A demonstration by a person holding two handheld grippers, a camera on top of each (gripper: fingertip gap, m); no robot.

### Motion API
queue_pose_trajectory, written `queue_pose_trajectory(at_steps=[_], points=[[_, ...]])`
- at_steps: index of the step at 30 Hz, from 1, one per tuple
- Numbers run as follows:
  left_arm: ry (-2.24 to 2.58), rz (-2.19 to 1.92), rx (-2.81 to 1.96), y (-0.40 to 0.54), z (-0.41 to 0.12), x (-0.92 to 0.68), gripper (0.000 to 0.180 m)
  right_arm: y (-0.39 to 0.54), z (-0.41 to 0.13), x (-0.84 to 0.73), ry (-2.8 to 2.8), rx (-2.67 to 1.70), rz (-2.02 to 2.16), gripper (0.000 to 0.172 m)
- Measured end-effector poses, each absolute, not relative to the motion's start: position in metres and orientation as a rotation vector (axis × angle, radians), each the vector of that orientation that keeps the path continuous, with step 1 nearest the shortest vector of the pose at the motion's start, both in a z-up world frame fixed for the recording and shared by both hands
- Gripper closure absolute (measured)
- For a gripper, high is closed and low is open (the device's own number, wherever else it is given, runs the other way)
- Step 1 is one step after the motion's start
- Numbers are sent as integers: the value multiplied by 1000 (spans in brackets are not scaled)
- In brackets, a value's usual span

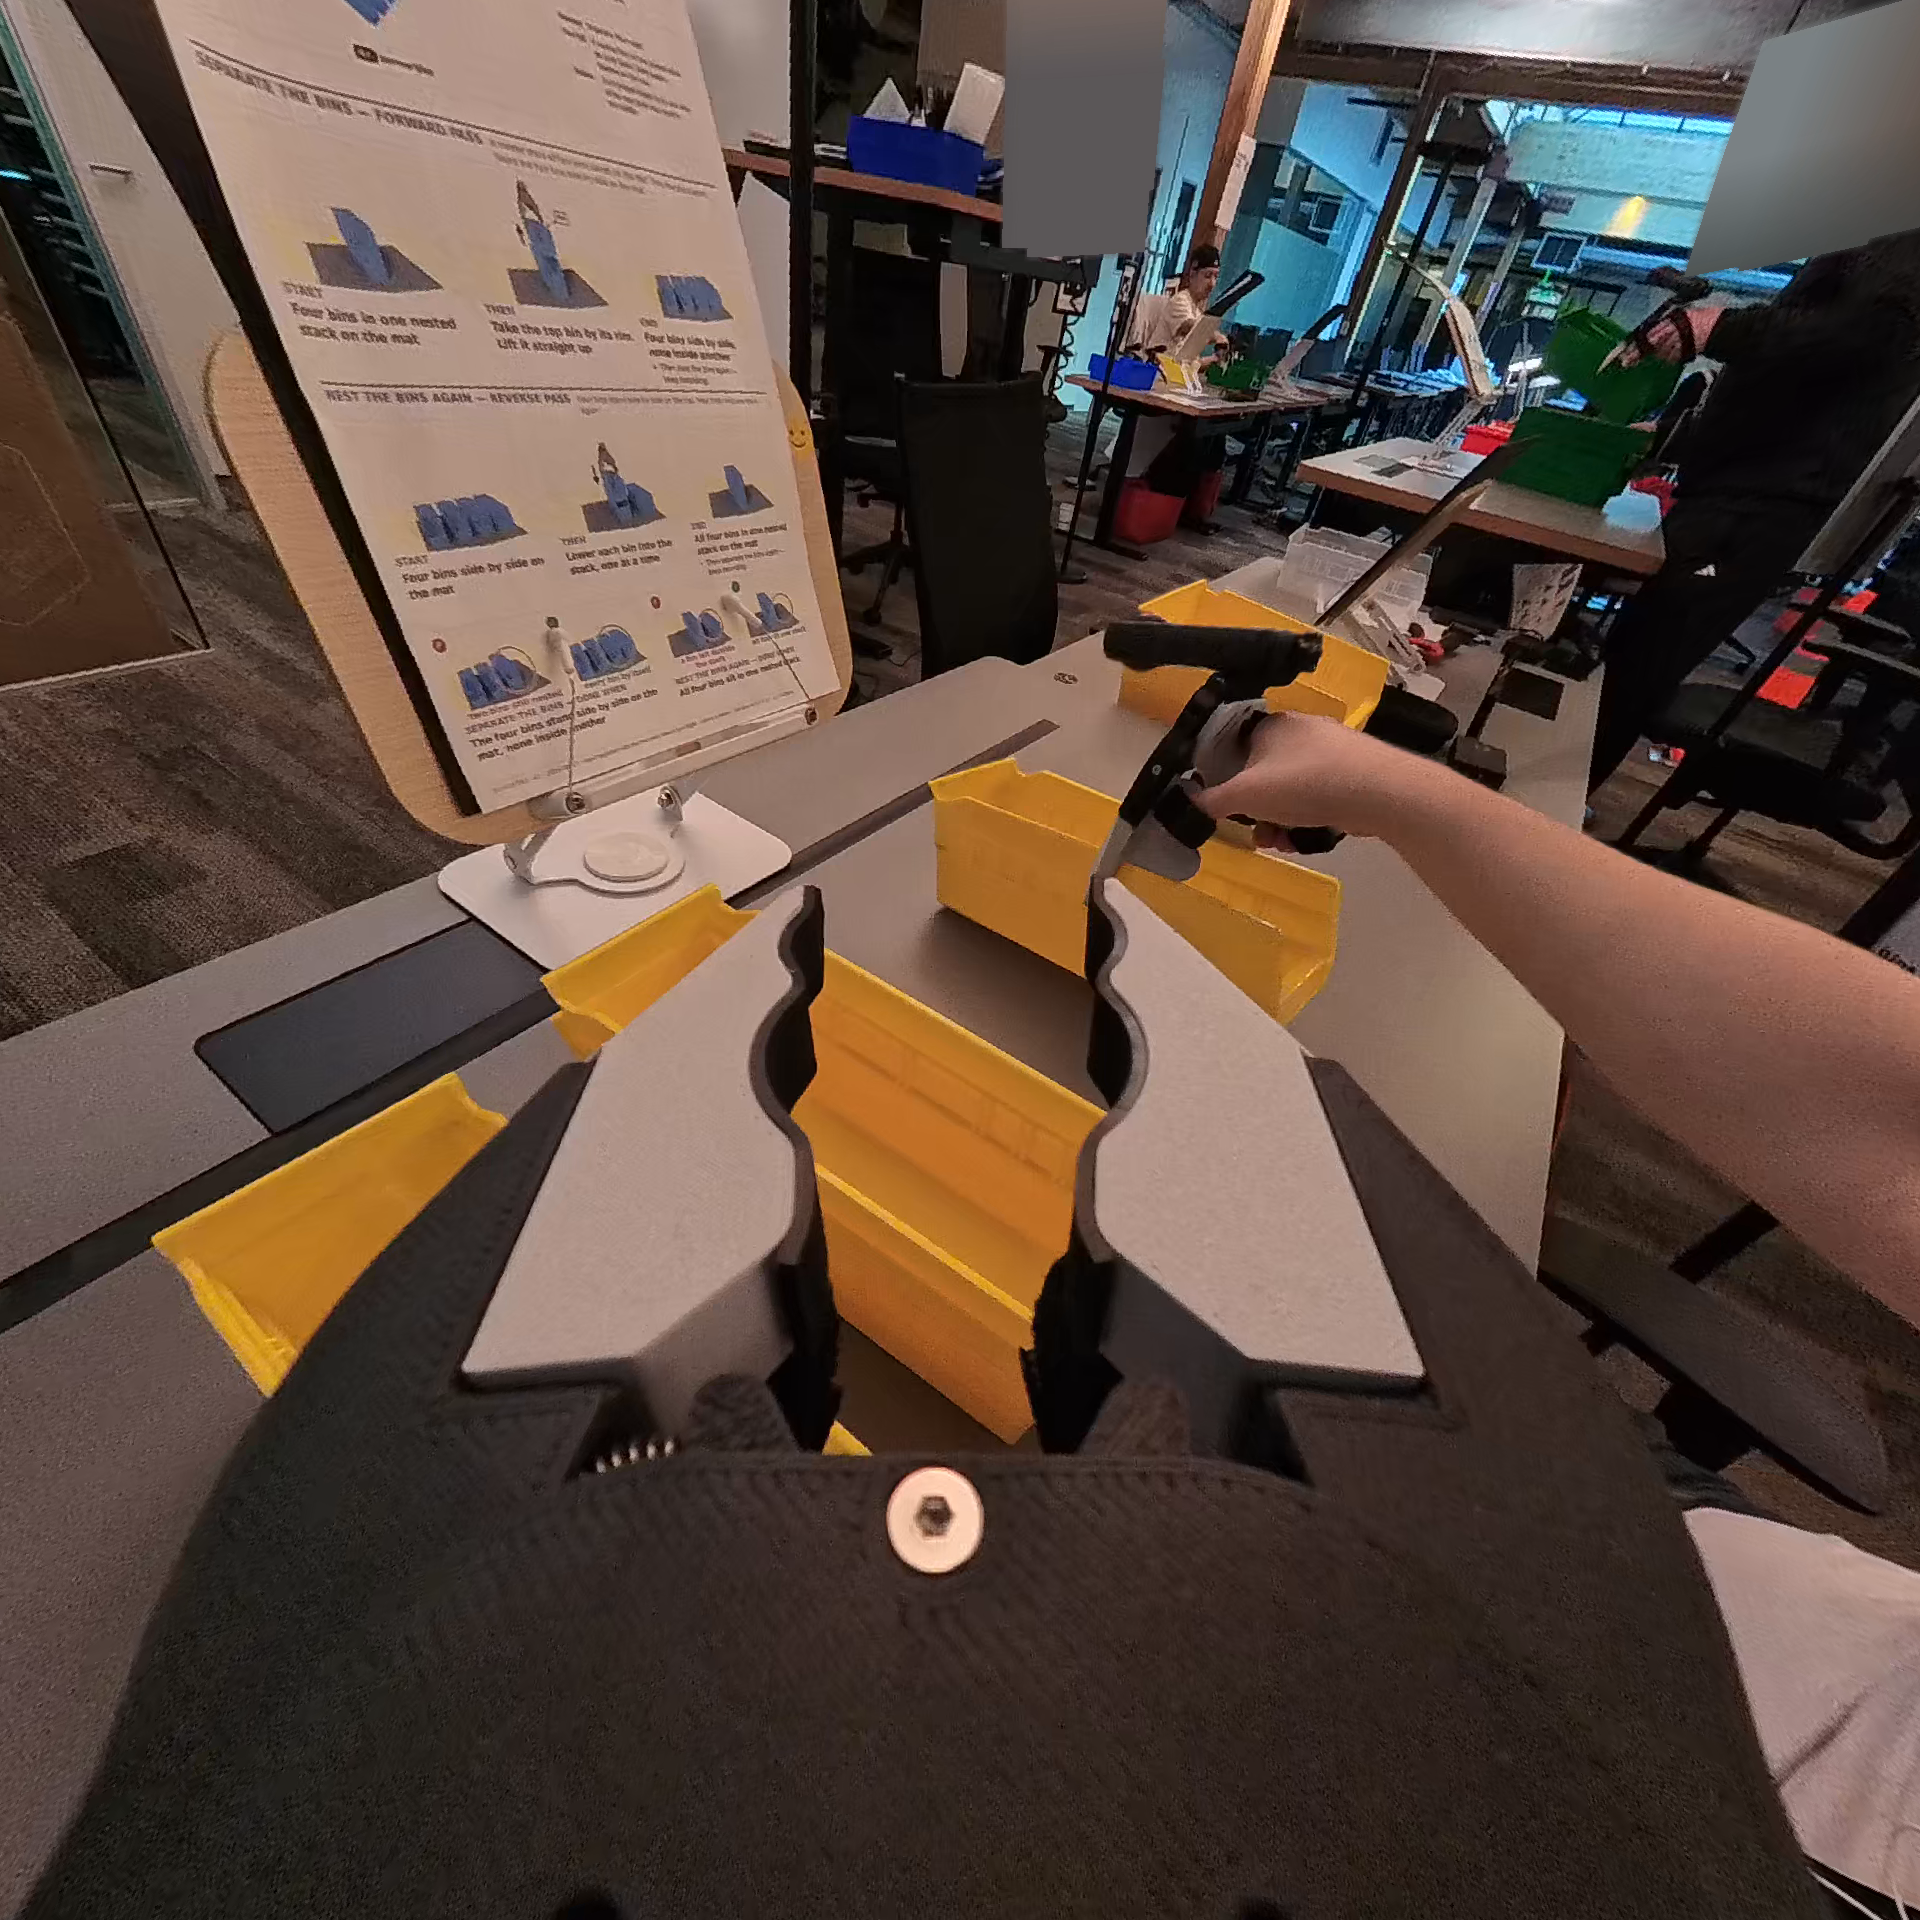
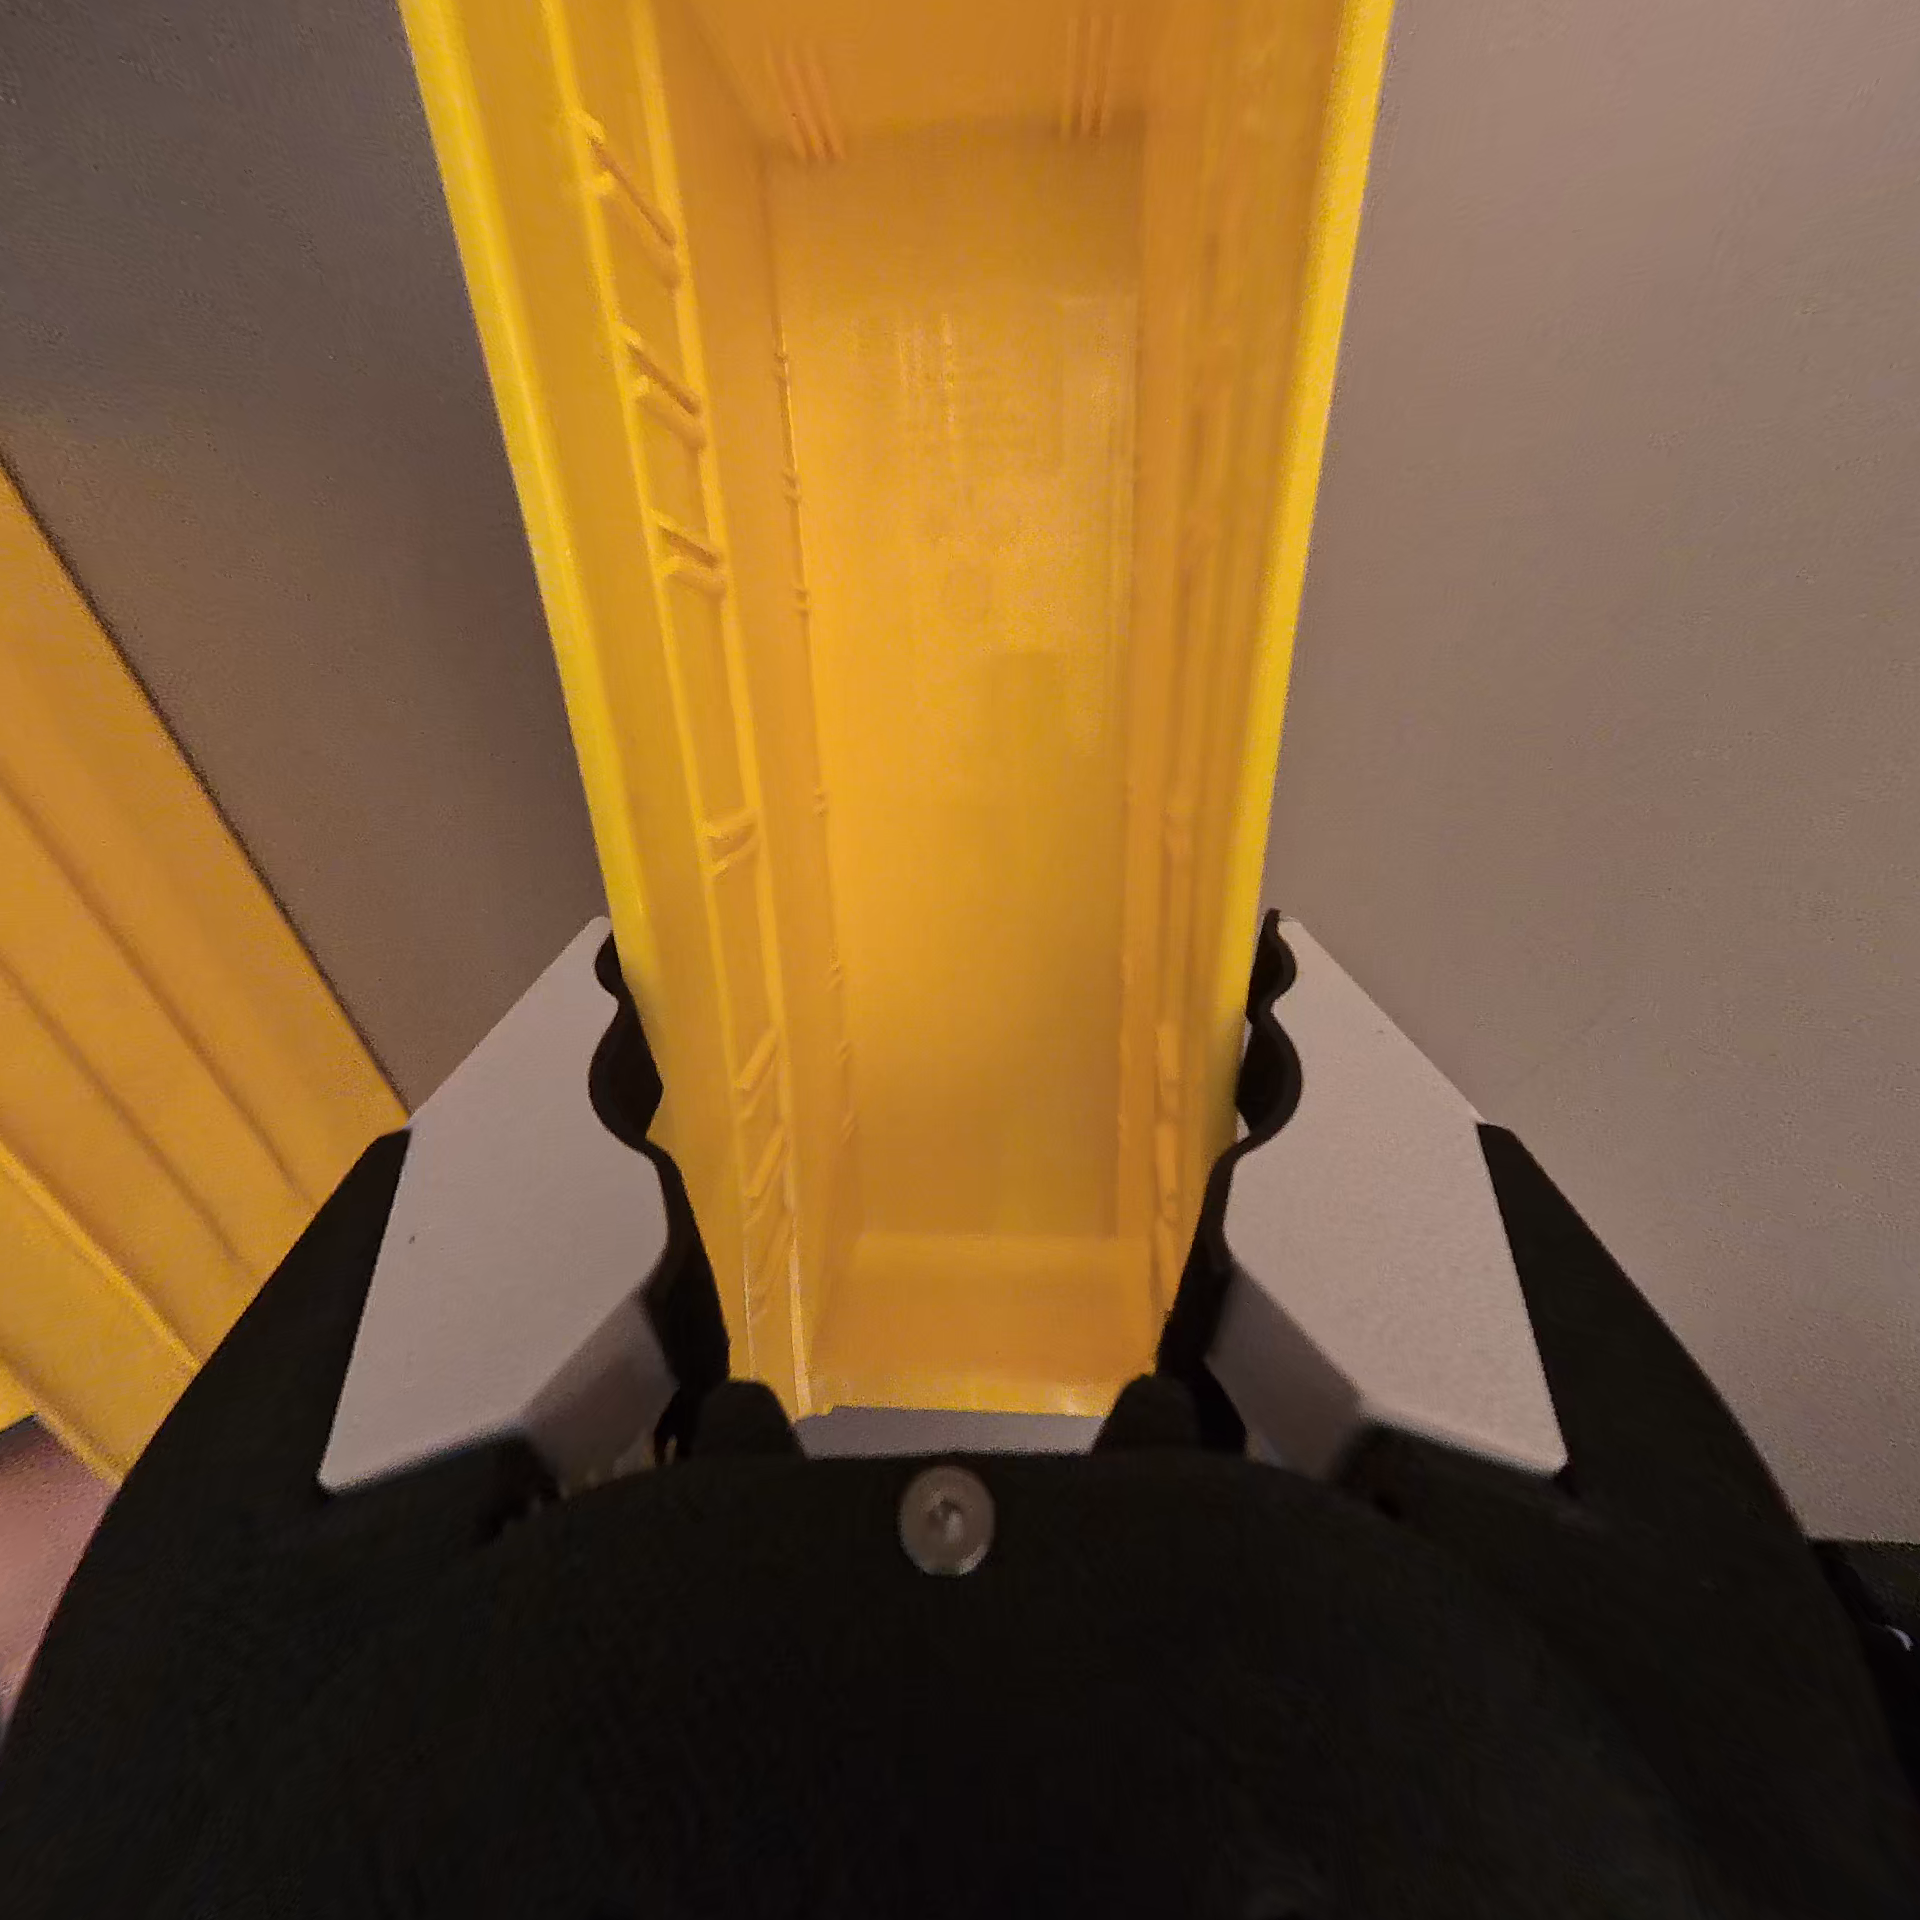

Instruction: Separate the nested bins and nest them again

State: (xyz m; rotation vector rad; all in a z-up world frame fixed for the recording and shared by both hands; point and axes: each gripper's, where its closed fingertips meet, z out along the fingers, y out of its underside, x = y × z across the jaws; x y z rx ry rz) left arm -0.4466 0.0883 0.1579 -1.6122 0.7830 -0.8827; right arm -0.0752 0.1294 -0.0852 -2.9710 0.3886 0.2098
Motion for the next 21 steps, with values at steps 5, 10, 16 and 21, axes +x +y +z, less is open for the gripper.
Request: queue_pose_trajectory(at_steps=[5, 10, 16, 21], points=[[774, -887, -1606, 87, 160, -450, 131, 118, -78, -91, 315, -3053, 210, 51], [781, -889, -1590, 83, 163, -451, 131, 110, -99, -93, 258, -3118, 147, 46], [770, -896, -1597, 86, 162, -452, 131, 124, -112, -91, 158, -3054, 142, 33], [769, -891, -1605, 88, 160, -452, 131, 133, -113, -89, 95, -3024, 99, 28]])
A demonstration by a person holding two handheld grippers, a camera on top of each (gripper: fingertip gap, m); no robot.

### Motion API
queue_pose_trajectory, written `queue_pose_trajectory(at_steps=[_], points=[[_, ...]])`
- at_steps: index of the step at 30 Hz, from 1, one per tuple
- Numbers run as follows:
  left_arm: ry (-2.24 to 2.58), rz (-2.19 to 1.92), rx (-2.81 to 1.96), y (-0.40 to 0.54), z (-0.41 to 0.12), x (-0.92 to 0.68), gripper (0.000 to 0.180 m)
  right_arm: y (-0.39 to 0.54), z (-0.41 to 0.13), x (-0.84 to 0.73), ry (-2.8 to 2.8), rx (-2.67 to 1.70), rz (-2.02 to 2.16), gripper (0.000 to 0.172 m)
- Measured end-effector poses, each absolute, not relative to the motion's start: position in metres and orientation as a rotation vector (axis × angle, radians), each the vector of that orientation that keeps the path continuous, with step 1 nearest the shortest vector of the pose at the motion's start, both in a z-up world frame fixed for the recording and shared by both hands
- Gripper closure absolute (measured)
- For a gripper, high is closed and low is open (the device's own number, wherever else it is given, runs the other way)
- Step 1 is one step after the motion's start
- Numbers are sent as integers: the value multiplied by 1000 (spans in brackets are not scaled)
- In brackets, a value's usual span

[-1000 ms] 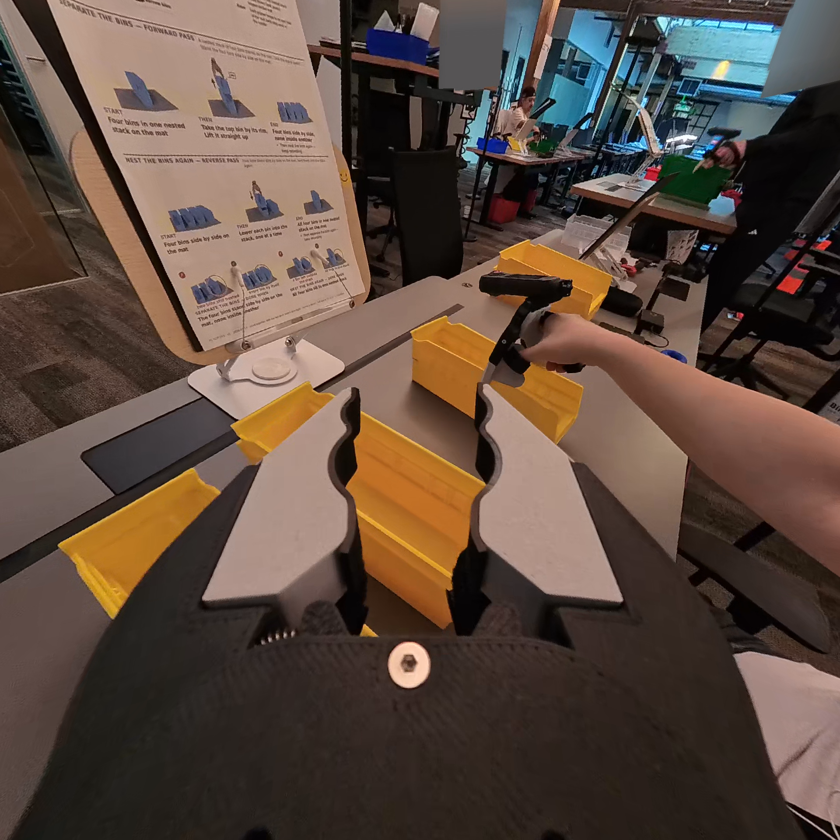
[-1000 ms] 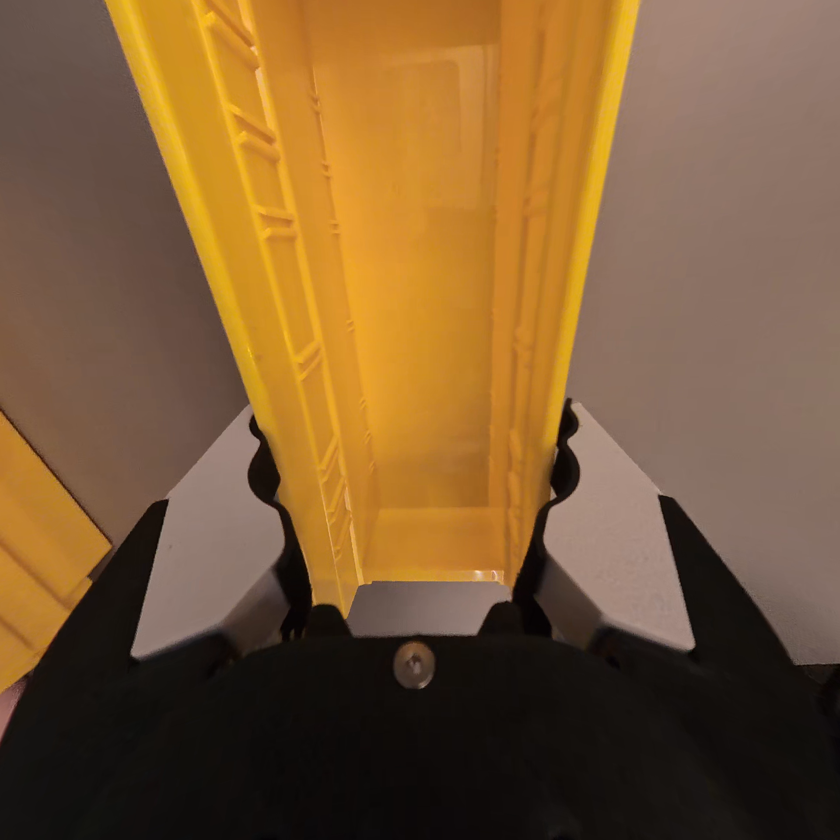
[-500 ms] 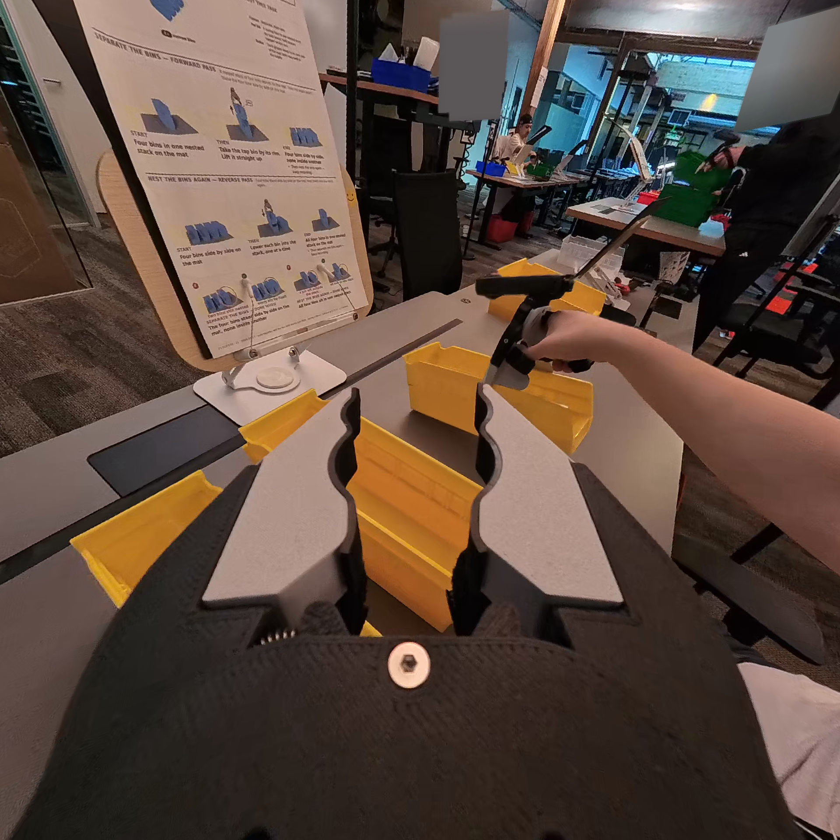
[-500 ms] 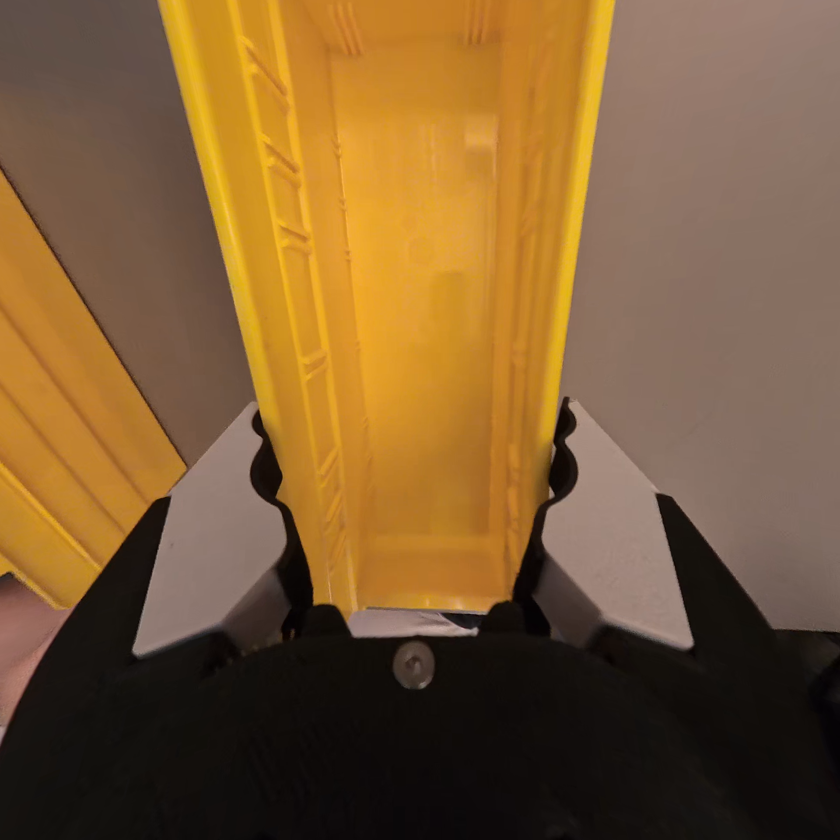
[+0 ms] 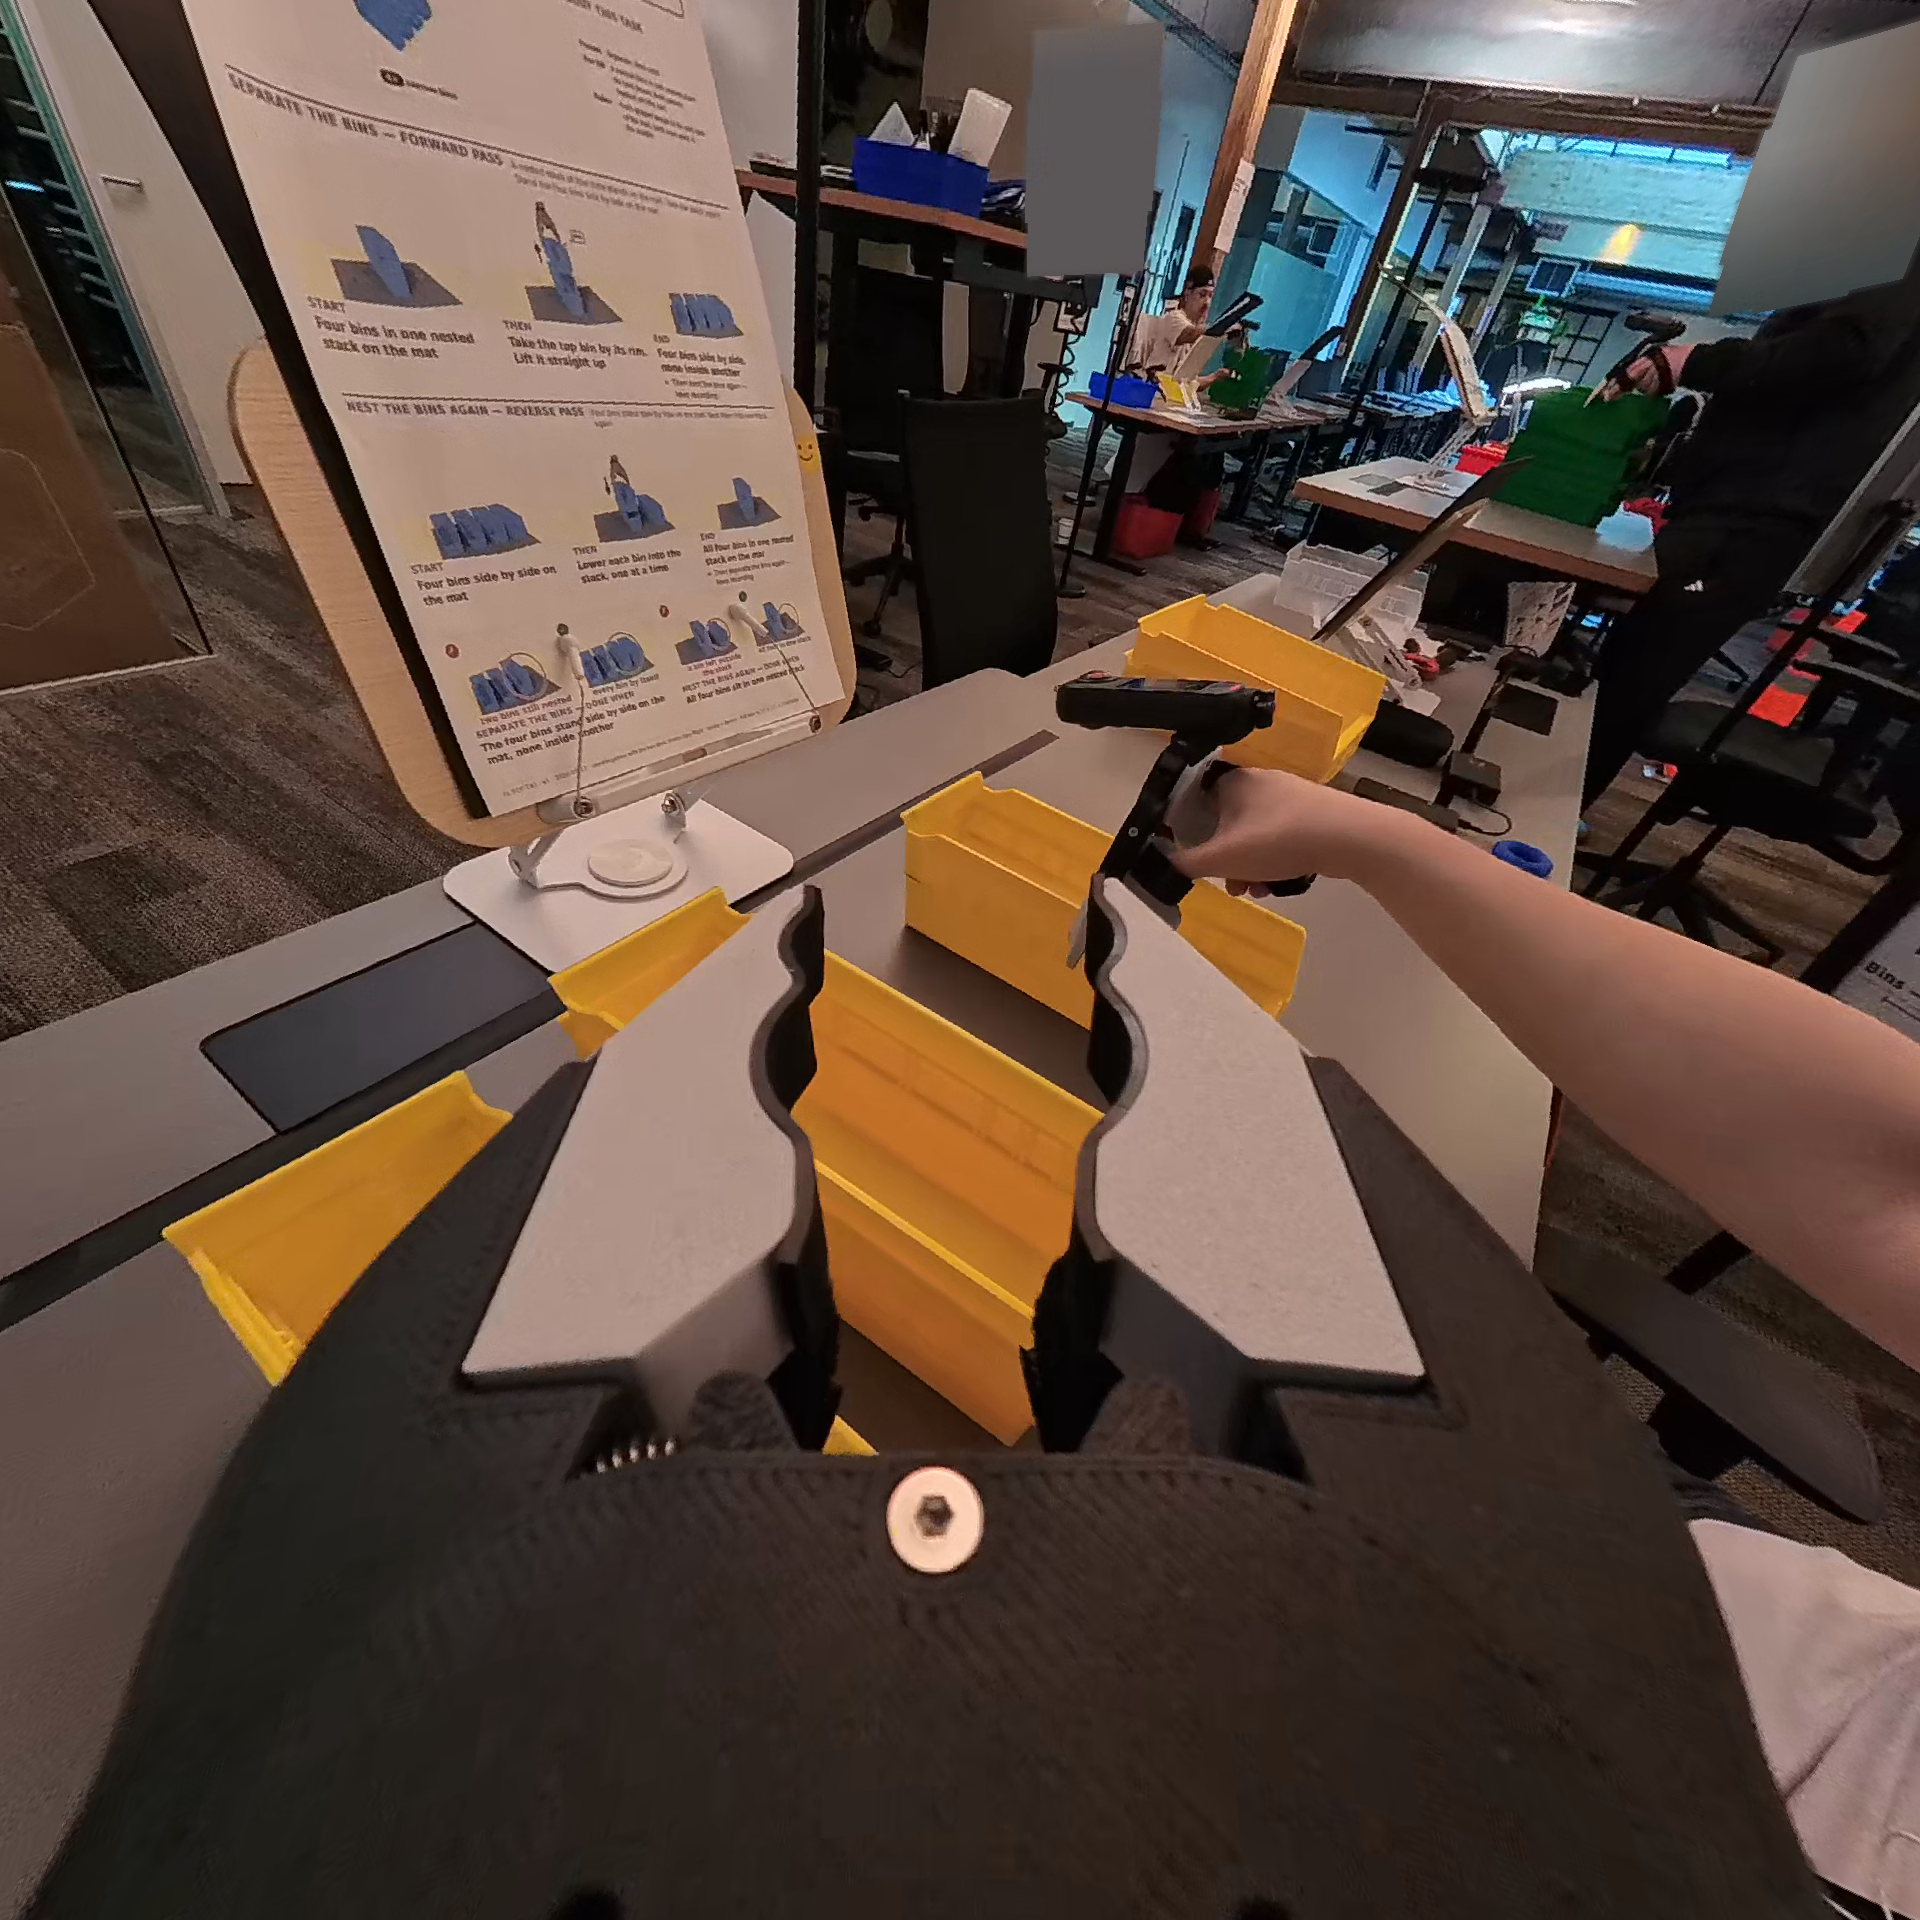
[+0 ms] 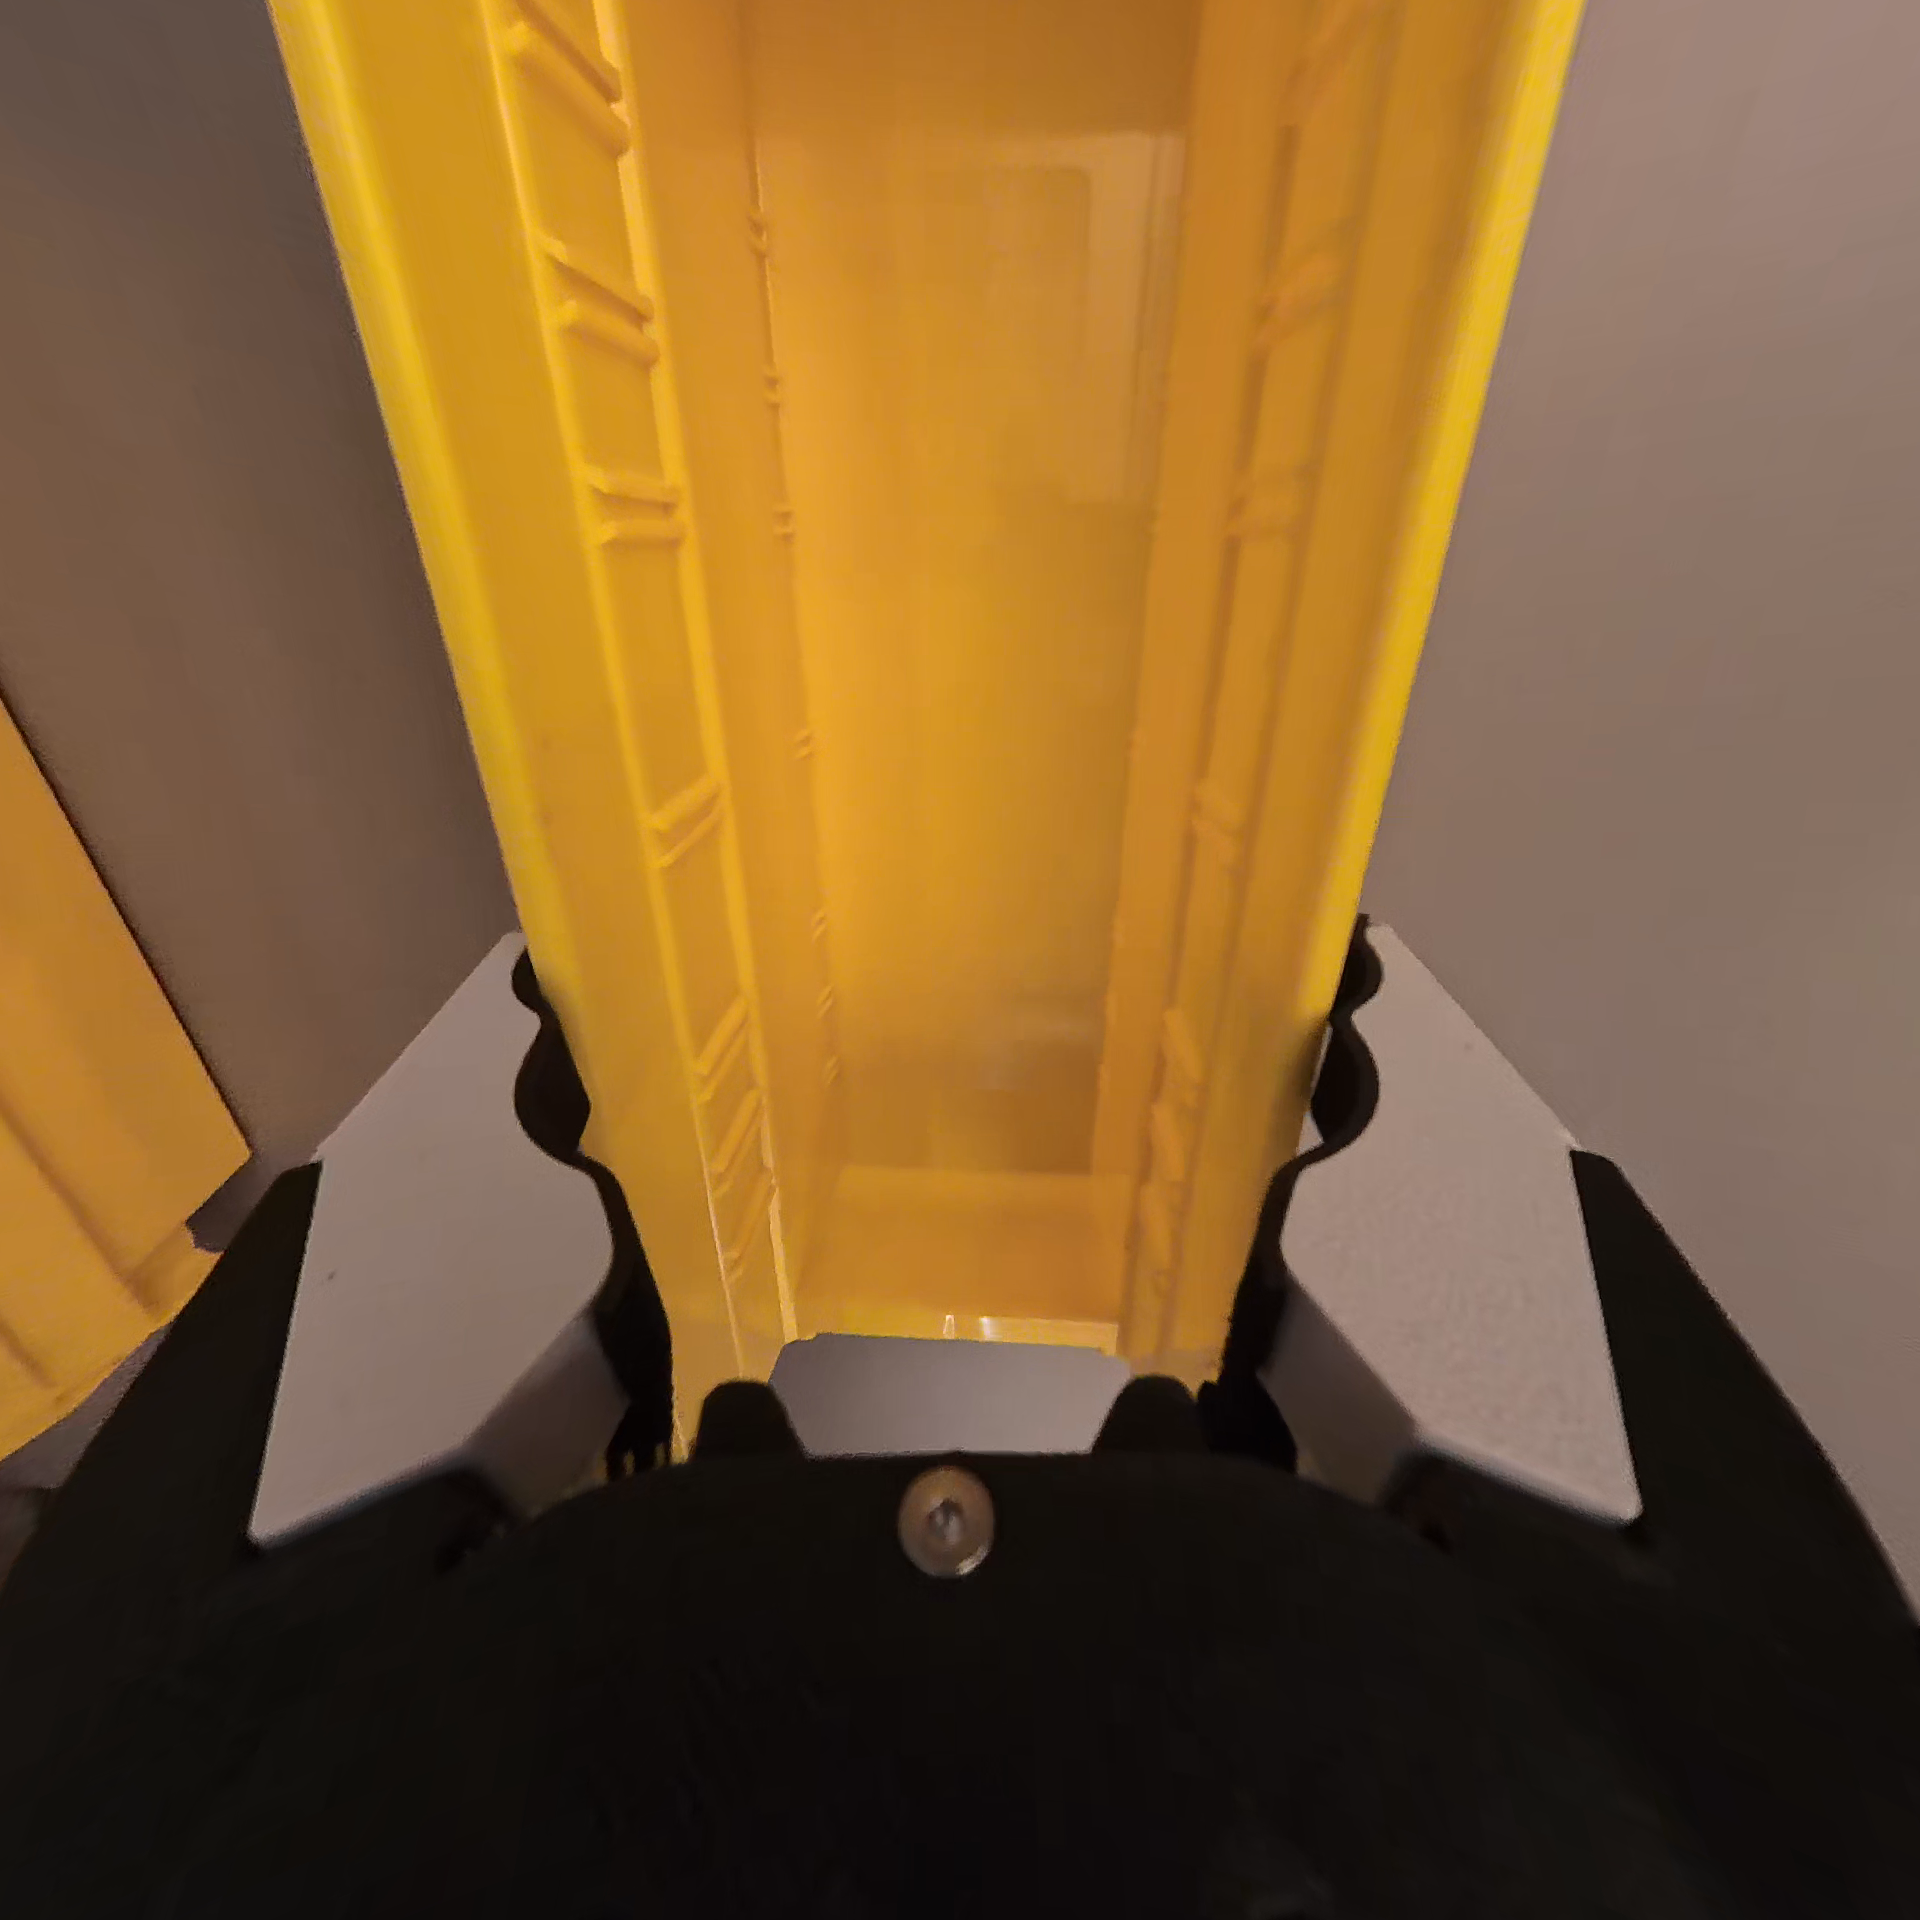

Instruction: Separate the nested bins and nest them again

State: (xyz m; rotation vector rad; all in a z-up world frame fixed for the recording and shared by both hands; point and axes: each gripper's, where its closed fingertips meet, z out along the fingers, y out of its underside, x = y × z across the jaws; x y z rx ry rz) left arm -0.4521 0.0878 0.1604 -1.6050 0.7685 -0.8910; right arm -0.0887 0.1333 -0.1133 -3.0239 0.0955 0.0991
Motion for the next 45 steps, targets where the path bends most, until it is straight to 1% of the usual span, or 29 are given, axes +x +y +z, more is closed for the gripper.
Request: queue_pose_trajectory(at_steps=[2, 16, 17, 18, 21, 25, 26, 27, 29, 32, 38, 45], points=[[773, -888, -1607, 87, 160, -451, 131, 136, -115, -87, 86, -3025, 72, 22], [777, -894, -1602, 85, 161, -452, 131, 144, -120, -100, 120, -3012, 99, 20], [777, -894, -1601, 84, 161, -452, 131, 143, -119, -101, 108, -3025, 97, 23], [777, -894, -1600, 84, 161, -452, 131, 143, -117, -102, 109, -3031, 101, 31], [779, -894, -1604, 85, 160, -452, 131, 142, -114, -108, 131, -3044, 140, 40], [786, -892, -1611, 85, 159, -449, 131, 143, -114, -113, 164, -3033, 217, 37], [789, -891, -1611, 85, 159, -448, 131, 143, -114, -113, 168, -3031, 228, 39], [792, -890, -1611, 85, 158, -448, 131, 142, -114, -113, 174, -3033, 242, 42], [794, -888, -1610, 84, 158, -447, 131, 140, -112, -115, 184, -3036, 277, 54], [794, -888, -1612, 85, 158, -447, 131, 138, -111, -116, 214, -3040, 318, 62], [793, -890, -1614, 86, 158, -447, 131, 137, -102, -120, 214, -3016, 355, 63], [797, -885, -1618, 86, 157, -445, 131, 135, -64, -141, 180, -3002, 414, 65]])
